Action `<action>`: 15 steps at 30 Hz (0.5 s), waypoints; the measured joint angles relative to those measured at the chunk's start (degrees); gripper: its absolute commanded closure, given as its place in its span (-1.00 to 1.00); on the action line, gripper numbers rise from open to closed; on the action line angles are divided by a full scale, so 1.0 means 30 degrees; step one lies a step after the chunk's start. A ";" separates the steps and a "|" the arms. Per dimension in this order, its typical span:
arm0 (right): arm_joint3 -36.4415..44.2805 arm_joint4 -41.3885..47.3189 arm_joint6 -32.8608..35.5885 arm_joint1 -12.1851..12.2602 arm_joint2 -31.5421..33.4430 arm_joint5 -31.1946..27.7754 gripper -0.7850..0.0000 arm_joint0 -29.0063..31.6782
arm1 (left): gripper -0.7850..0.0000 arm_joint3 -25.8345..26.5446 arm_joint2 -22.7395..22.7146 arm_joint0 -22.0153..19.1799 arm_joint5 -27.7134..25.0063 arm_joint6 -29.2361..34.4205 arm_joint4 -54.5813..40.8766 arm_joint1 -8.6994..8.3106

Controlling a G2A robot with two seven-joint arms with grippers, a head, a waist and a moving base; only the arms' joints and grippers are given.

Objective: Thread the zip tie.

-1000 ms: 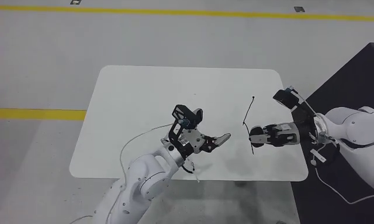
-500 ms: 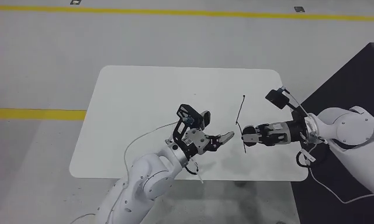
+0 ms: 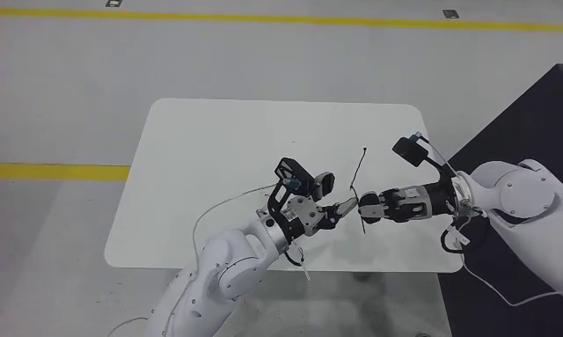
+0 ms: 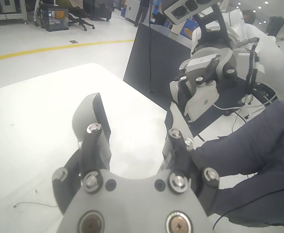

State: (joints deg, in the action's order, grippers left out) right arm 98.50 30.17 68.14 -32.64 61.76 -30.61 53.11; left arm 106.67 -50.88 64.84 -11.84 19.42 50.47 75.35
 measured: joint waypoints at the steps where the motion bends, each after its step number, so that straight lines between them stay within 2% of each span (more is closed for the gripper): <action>1: 0.0000 -0.0003 0.0001 0.0000 -0.0002 0.0003 1.00 0.0000 | 0.04 0.0024 -0.0035 0.0009 -0.0042 -0.0015 -0.0021 0.0006; 15: -0.0003 0.0002 -0.0002 0.0002 -0.0001 0.0000 1.00 0.0002 | 0.13 -0.0062 -0.0167 0.0072 -0.0396 -0.0252 -0.0038 0.0109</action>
State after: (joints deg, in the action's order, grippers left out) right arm 98.49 30.18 68.13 -32.63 61.75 -30.61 53.11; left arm 106.49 -51.39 65.06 -13.03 18.66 50.36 75.68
